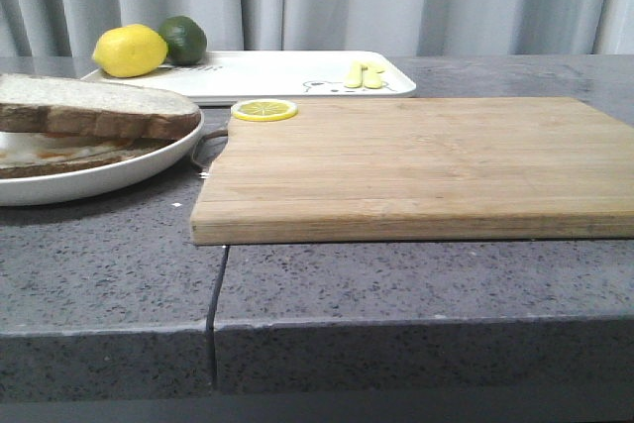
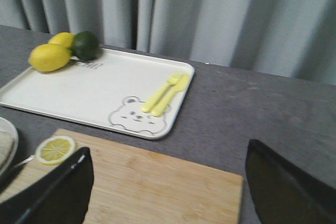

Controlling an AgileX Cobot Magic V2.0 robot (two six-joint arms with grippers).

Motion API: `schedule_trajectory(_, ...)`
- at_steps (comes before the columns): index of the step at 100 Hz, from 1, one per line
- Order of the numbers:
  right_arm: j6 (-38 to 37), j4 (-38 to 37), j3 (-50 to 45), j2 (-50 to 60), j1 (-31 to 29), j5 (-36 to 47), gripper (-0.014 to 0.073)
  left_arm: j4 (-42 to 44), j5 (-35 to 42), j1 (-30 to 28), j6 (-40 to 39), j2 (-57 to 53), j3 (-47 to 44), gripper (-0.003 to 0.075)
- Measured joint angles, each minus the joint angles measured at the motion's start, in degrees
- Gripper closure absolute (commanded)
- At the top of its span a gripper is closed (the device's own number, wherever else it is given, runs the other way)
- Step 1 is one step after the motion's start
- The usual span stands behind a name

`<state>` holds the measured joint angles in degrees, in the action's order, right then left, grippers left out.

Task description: Place bread and move sandwich to tray

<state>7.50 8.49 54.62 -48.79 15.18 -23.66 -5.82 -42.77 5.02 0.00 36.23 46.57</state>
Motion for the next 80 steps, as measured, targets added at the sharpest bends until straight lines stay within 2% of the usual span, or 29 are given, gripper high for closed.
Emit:
schedule_trajectory(20, -5.34, -8.49, -6.60, 11.24, -5.19, -2.50, -0.0001, 0.00, 0.00, 0.00, 0.00, 0.00, 0.00, 0.0164)
schedule_trajectory(45, -5.91, -9.91, -13.30, 20.92, -10.98, -7.66, -0.0001, 0.00, 0.00, 0.00, 0.00, 0.00, 0.00, 0.0164)
schedule_trajectory(80, -5.91, -9.92, -18.11, 23.18, -11.49, -9.17, 0.0001, 0.00, 0.00, 0.00, 0.00, 0.00, 0.00, 0.0164)
